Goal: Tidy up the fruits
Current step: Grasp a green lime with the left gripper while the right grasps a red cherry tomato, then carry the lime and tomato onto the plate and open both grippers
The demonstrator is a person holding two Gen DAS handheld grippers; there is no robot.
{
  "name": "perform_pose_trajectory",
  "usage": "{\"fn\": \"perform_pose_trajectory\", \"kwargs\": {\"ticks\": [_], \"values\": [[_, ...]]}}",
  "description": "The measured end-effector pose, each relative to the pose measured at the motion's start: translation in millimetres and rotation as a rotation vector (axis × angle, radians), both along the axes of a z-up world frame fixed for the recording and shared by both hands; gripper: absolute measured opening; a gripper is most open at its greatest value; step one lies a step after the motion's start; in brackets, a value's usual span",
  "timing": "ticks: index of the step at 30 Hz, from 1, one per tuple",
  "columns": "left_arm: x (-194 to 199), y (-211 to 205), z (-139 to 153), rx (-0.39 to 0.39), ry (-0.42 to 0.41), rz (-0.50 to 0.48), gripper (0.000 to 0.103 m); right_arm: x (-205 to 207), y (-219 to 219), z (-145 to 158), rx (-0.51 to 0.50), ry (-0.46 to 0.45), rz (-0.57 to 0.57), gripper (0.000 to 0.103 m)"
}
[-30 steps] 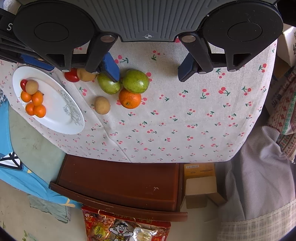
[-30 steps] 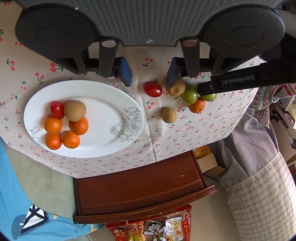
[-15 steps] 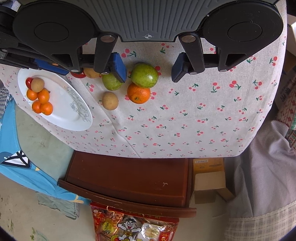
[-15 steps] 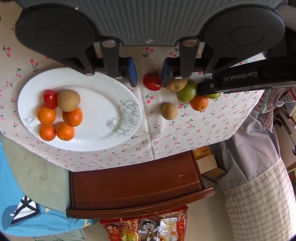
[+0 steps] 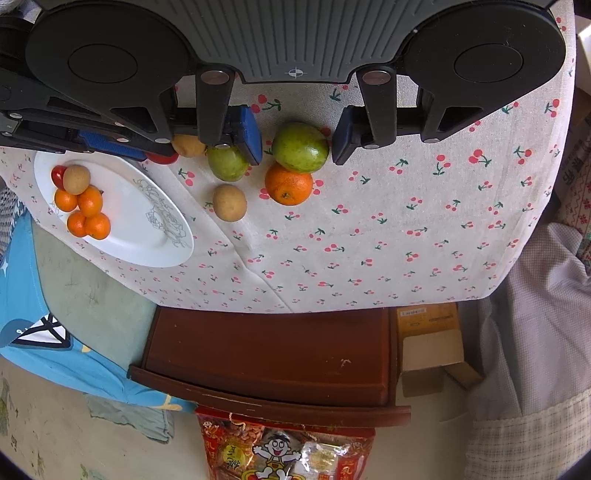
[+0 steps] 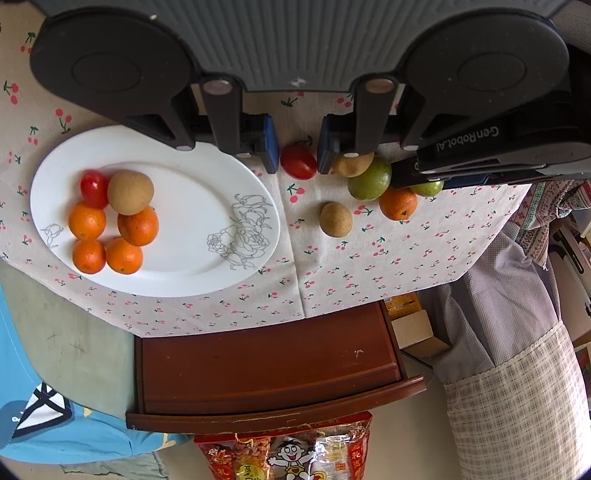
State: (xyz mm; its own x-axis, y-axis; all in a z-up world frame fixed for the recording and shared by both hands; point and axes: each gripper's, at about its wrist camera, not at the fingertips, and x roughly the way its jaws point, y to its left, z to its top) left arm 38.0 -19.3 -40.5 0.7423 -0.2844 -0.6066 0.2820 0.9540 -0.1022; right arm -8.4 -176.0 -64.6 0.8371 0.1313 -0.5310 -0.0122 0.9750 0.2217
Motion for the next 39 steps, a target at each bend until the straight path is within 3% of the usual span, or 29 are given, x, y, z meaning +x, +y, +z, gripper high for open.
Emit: {"fn": "perform_pose_trajectory", "kwargs": {"ticks": [2, 25, 39], "values": [[-0.4, -0.7, 0.5, -0.002, 0.001, -0.004, 0.03, -0.4, -0.2, 0.2, 0.001, 0.001, 0.0, 0.021], [-17.3, 2.9, 14.1, -0.026, 0.027, -0.004, 0.03, -22.8, 3.4, 19.3, -0.025, -0.022, -0.002, 0.019], [-28.1, -6.1, 32.1, -0.046, -0.007, -0.031, 0.03, -38.3, -13.5, 39.0, -0.01, -0.074, -0.047, 0.019]]}}
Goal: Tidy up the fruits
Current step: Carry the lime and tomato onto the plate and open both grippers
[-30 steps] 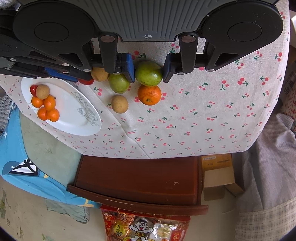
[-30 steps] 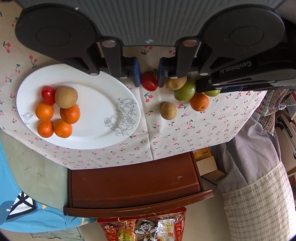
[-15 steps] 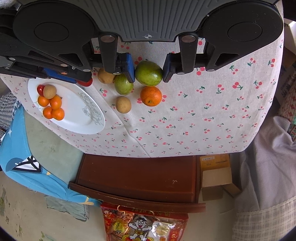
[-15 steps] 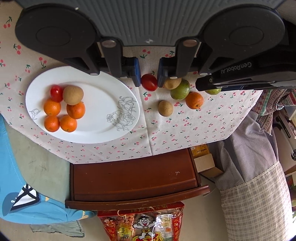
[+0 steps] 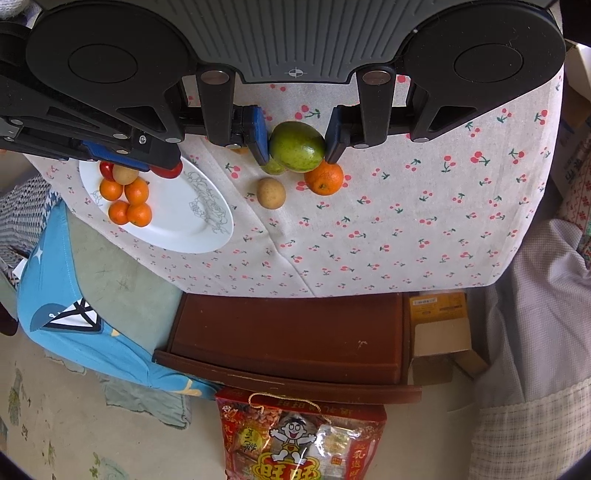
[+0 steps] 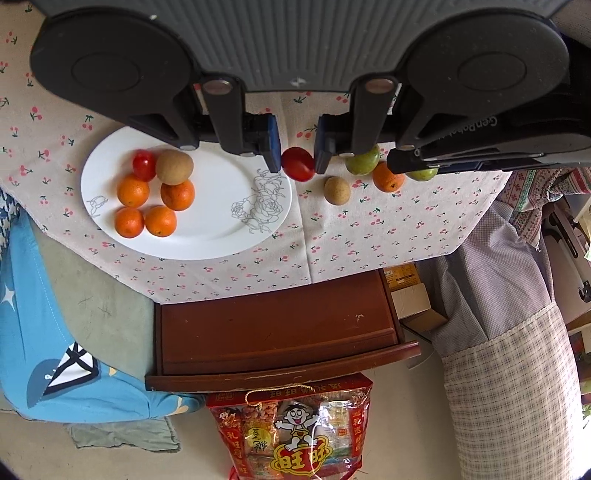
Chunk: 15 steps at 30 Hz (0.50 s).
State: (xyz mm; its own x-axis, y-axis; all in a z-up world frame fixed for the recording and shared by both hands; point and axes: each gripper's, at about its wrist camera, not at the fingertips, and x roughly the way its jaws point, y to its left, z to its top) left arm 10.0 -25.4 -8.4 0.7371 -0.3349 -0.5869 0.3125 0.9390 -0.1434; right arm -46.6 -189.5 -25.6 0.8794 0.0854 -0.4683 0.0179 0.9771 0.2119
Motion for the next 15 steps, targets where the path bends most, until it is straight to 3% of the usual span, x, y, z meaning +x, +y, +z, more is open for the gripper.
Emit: {"fn": "perform_pose_trajectory", "kwargs": {"ticks": [6, 15], "values": [[-2.5, -16.5, 11.2, -0.015, -0.031, -0.038, 0.03, -2.5, -20.7, 0.8, 0.031, -0.012, -0.059, 0.019], [13.7, -37.1, 9.2, -0.05, -0.009, -0.074, 0.03, 4.7, -38.3, -10.5, 0.079, 0.011, -0.118, 0.019]]}}
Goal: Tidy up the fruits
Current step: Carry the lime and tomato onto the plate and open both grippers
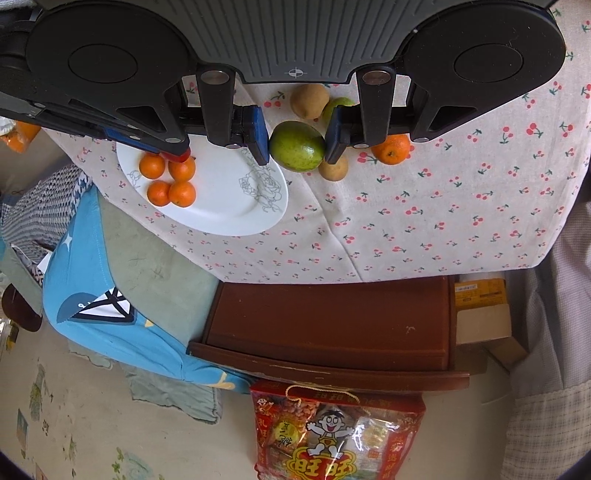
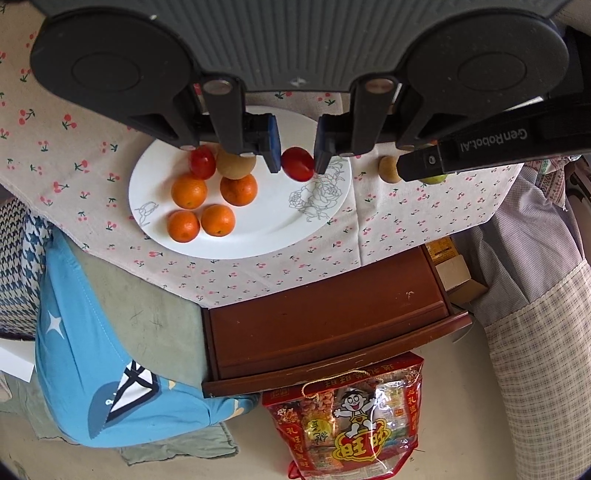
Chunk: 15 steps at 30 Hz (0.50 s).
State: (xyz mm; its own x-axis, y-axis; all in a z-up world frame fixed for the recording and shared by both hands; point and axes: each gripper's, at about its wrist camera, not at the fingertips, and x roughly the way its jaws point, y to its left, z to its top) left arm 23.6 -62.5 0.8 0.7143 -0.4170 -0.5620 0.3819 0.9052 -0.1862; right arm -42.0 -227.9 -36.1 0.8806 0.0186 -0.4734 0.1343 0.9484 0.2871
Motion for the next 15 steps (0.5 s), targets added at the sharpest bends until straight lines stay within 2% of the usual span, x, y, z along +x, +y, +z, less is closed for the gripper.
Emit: {"fn": "perform_pose_trajectory", "kwargs": {"ticks": [15], "values": [[38.2, -38.7, -15.9, 0.003, 0.038, -0.061, 0.03, 17.0, -10.3, -16.4, 0.06, 0.037, -0.033, 0.019]]}}
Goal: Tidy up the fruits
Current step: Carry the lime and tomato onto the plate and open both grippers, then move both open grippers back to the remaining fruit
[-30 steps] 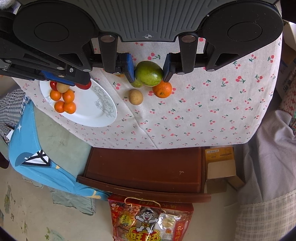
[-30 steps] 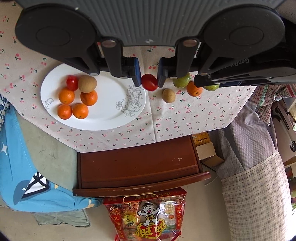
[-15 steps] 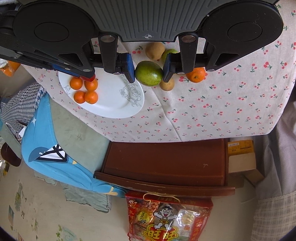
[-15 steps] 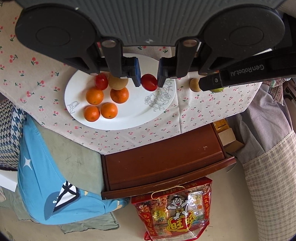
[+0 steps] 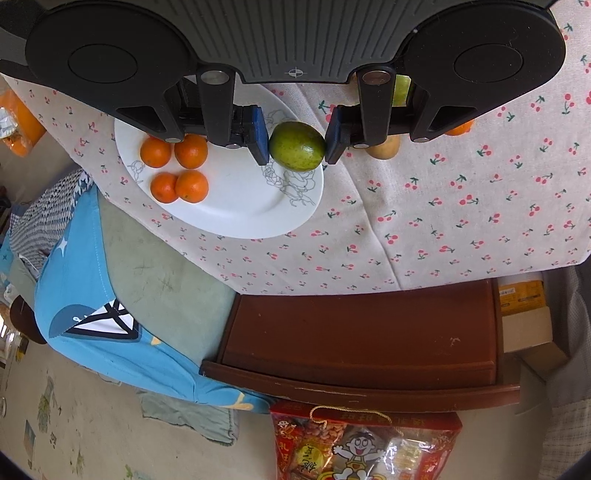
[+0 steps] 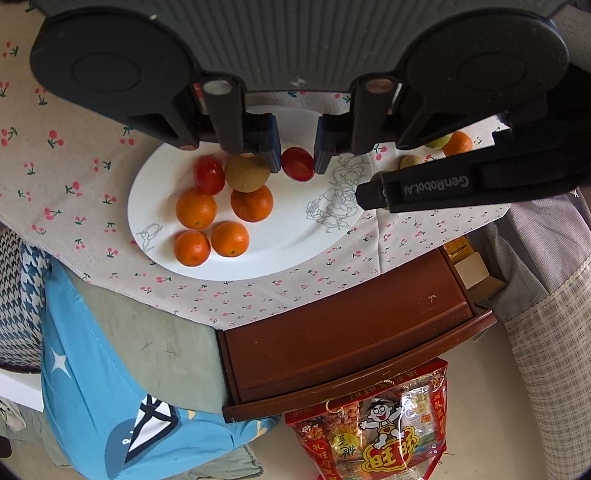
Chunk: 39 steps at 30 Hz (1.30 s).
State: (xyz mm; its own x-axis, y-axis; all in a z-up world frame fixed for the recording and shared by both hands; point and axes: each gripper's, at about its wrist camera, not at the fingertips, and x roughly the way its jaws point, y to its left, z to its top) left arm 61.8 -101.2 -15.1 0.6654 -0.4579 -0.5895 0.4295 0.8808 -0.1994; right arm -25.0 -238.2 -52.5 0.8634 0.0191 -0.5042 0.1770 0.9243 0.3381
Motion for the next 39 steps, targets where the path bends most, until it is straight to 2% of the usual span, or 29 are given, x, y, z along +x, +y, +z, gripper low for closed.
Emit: {"fn": "perform_pose_trajectory", "kwargs": {"ticks": [11, 13, 17, 18, 21, 23, 26, 29, 34, 39], "values": [[17.3, -15.9, -5.9, 0.019, 0.013, -0.021, 0.033, 3.8, -0.5, -1.5, -0.001, 0.0, -0.018, 0.023], [16.2, -17.0, -1.7, 0.02, -0.002, -0.018, 0.047, 3.2, -0.4, -0.5, -0.006, -0.003, -0.02, 0.023], [15.1, -14.1, 9.6, 0.009, -0.019, -0.004, 0.053, 1.4, 1.3, 3.3, -0.021, -0.014, -0.023, 0.025], [14.8, -12.8, 12.4, 0.008, -0.021, 0.001, 0.058, 0.6, 1.9, 4.6, -0.024, -0.018, -0.023, 0.025], [12.8, -6.8, 20.9, 0.008, -0.035, 0.018, 0.06, -1.8, 4.3, 8.2, -0.036, -0.025, -0.018, 0.033], [12.2, -1.4, 26.2, 0.007, -0.028, 0.035, 0.068, -3.7, 6.8, 10.5, -0.044, -0.027, -0.013, 0.033], [9.8, 7.0, 33.9, 0.002, -0.029, 0.055, 0.07, -6.9, 9.6, 12.5, -0.047, -0.026, 0.003, 0.039], [5.0, 16.3, 40.5, 0.018, -0.039, 0.078, 0.079, -9.9, 12.8, 13.5, -0.05, -0.022, 0.022, 0.04], [-2.8, 35.9, 47.0, 0.008, -0.027, 0.109, 0.081, -14.6, 21.1, 15.8, -0.064, -0.015, 0.053, 0.044], [-11.2, 55.1, 50.8, 0.004, -0.026, 0.145, 0.082, -18.9, 29.2, 17.0, -0.072, -0.01, 0.091, 0.045]]}}
